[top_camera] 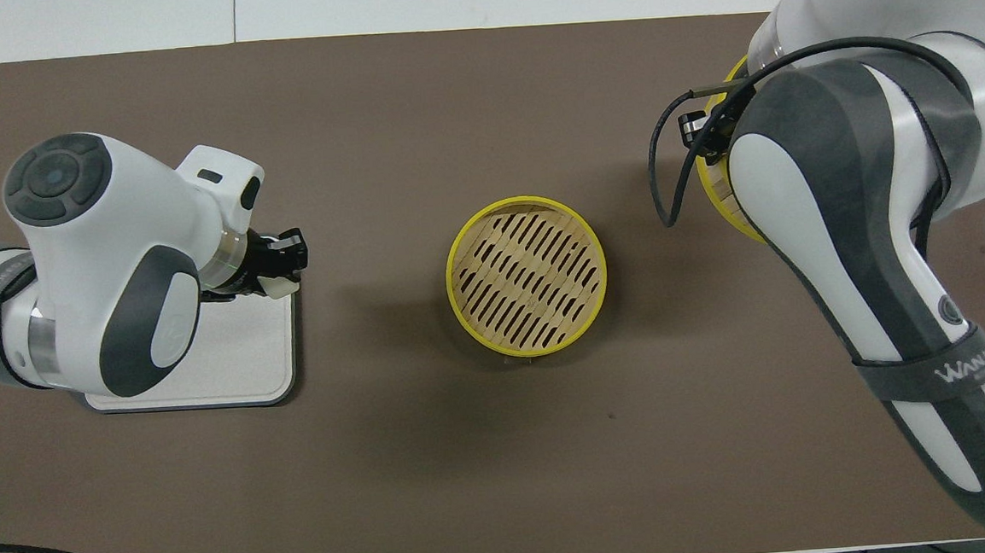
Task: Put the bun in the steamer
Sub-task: 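Carry the bun over the open steamer with the left gripper and lower it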
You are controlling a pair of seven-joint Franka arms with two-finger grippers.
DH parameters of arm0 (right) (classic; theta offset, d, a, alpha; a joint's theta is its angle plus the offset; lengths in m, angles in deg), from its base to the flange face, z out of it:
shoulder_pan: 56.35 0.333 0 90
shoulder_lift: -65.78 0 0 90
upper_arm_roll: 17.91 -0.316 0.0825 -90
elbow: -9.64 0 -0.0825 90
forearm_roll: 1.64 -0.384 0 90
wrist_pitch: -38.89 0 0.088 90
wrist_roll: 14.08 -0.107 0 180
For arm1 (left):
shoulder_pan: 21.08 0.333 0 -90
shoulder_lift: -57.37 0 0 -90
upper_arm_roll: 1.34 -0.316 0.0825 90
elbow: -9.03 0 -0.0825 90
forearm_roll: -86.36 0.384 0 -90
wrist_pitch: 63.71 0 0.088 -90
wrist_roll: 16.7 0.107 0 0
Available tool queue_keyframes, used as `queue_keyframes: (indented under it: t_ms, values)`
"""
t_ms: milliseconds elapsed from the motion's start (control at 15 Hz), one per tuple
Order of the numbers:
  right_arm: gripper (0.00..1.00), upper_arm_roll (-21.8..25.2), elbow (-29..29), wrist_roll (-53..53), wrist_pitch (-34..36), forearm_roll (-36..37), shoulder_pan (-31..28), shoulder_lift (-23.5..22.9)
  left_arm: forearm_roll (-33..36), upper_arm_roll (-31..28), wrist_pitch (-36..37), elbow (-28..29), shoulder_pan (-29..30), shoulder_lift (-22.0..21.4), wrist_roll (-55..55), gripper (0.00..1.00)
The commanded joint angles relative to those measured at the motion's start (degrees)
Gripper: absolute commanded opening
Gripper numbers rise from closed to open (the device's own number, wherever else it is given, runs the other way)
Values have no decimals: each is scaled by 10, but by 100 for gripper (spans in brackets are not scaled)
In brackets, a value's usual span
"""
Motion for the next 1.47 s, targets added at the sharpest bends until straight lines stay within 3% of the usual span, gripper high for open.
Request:
queue_keyframes:
  t_ms: [0,267,533,867,1400]
  values:
    - [0,-4,-21,6,-2,-7,-6,20,-23,-11,20,-55,-63,38,-74,42]
    - [0,-4,-27,7,-4,-7,-6,22,-34,-10,3,-120,-153,91,-188,42]
    - [0,-4,-28,7,-4,-7,-7,24,-40,-12,7,-280,-211,243,-258,42]
    - [0,-4,-28,9,-6,-7,-7,24,-13,-12,3,-283,-218,272,-256,42]
    - [0,-3,-30,19,-7,-7,-8,24,-13,-12,-19,-253,-232,270,-257,45]
